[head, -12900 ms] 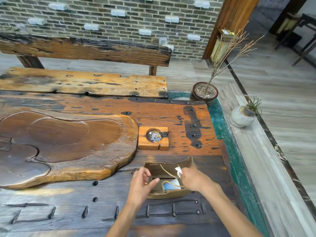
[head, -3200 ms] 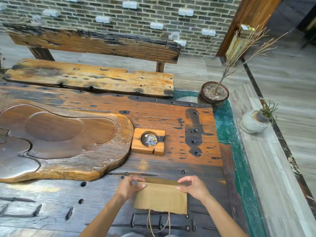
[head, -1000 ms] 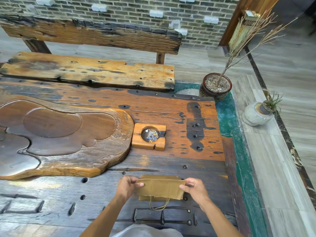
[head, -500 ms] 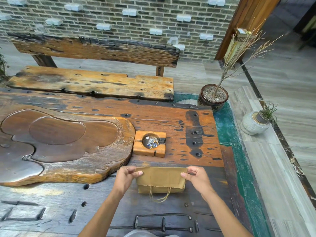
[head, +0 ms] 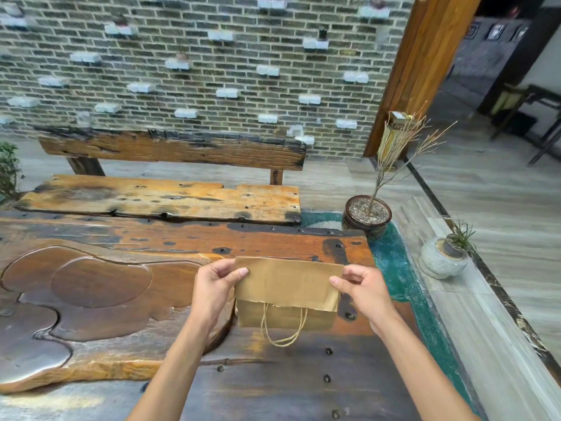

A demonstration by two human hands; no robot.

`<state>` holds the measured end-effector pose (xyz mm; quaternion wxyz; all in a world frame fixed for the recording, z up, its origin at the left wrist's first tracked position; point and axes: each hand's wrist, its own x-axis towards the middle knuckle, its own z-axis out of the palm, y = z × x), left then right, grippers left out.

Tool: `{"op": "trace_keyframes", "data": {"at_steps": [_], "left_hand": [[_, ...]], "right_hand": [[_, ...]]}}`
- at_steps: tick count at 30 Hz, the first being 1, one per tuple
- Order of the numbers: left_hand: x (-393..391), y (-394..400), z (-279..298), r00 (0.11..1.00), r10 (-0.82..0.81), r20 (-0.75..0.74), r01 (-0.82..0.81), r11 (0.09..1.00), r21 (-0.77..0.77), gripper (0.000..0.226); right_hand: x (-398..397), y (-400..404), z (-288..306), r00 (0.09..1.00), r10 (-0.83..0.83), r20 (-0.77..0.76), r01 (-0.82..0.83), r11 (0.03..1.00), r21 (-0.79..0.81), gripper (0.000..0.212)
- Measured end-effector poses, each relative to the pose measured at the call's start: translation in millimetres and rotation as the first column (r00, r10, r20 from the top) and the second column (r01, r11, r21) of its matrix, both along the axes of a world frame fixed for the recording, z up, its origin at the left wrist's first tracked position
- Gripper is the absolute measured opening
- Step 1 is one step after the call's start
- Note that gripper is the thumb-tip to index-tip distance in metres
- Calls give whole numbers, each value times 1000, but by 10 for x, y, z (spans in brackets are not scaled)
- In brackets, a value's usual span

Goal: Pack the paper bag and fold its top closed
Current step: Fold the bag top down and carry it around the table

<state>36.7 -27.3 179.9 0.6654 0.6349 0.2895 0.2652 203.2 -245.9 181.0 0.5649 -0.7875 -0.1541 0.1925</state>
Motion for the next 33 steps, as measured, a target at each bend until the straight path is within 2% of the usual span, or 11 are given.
{"op": "trace_keyframes", "data": {"at_steps": [3, 6, 9, 11, 15, 19, 21, 26, 29, 33], "left_hand": [[33, 152, 208, 999, 21, 36, -22, 1000, 15, 14], [84, 187, 536, 997, 15, 80, -19, 999, 46, 27], [124, 185, 872, 986, 10, 165, -27, 994, 102, 24], [129, 198, 1096, 979, 8, 202, -39, 988, 149, 30], [117, 269, 1470, 965, -27, 261, -31, 976, 216, 24], [123, 303, 1808, 951, -40, 305, -52, 956, 289, 17], [120, 318, 1932, 944, -39, 329, -65, 952, 300, 16], [46, 270, 2159, 917, 15, 398, -118, 965, 236, 28], [-56, 203, 2197, 897, 62, 438, -160, 969, 191, 24], [-274, 83, 2204, 866, 136, 481, -224, 966, 132, 17]], "right_hand": [[26, 42, 347, 997, -9, 70, 5, 999, 50, 14], [13, 105, 742, 991, -23, 136, 5, 991, 134, 21], [51, 150, 1024, 980, -42, 193, 4, 981, 193, 23], [78, 171, 1193, 975, -53, 214, 5, 976, 216, 20], [95, 191, 1544, 966, -64, 252, -11, 958, 286, 28], [46, 160, 1900, 929, -17, 371, -86, 962, 259, 9], [28, 141, 2058, 911, -5, 413, -108, 962, 251, 6], [-22, 107, 2324, 901, 1, 434, -138, 948, 285, 10], [-74, 110, 2363, 911, 2, 412, -144, 939, 312, 19], [-260, 128, 2387, 917, 21, 399, -175, 919, 354, 16]]}}
